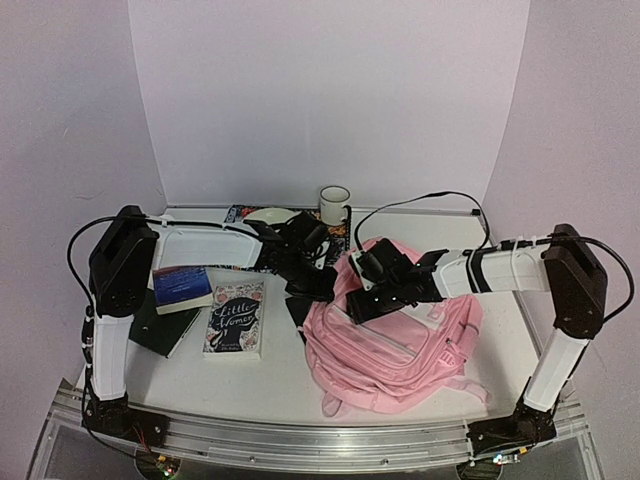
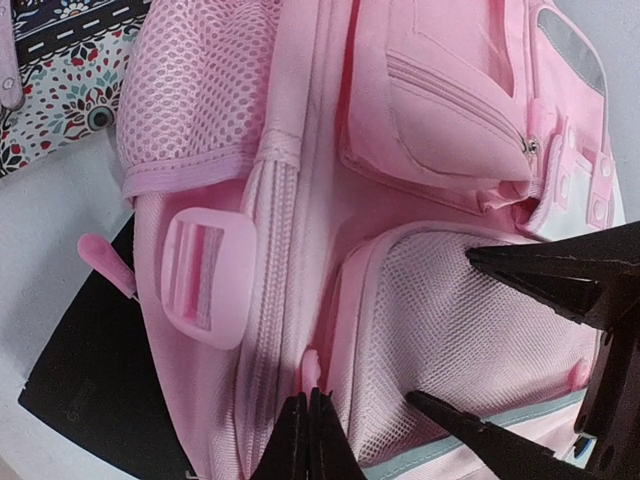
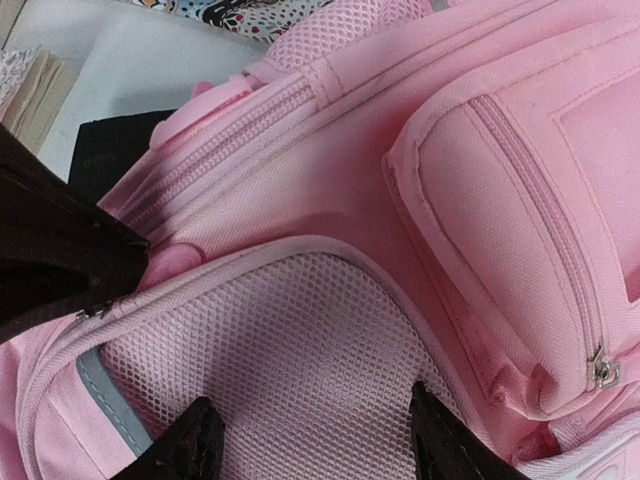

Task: Pack the student bag
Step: Zip the upper front pocket of the bag in the student bag, then hold the student bag from the book.

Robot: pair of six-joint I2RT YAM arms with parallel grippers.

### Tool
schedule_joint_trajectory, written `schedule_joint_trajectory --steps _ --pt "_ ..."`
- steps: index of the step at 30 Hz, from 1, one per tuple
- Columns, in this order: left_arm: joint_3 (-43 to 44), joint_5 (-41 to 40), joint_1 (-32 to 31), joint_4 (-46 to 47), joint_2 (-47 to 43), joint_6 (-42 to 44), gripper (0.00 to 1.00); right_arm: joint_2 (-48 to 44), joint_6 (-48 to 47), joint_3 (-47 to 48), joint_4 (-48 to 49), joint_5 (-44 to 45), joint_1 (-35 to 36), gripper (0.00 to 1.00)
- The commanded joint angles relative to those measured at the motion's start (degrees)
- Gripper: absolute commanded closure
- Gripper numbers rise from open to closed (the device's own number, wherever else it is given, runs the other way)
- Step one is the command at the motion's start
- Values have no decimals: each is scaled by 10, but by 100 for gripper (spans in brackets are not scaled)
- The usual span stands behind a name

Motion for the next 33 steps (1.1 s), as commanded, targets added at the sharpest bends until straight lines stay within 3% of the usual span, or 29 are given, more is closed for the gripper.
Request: schedule_joint_trajectory --steps 1,10,18,22,28,33 --pt "-18 -3 -5 -17 -32 -3 100 34 14 22 -19 38 -3 35" --pt "-92 -20 -6 -16 -103 -25 100 45 35 36 -22 107 -21 35" --pt "-166 -12 -10 -5 -162 -35 100 59 17 59 -22 100 -31 35" --pt "-165 -43 4 -1 -177 -24 84 35 10 61 -23 56 -30 35" --pt "-144 -14 45 36 -164 -5 60 6 9 108 -64 0 -30 35" --pt "-124 34 63 56 -129 2 52 31 25 174 -112 -14 -30 35"
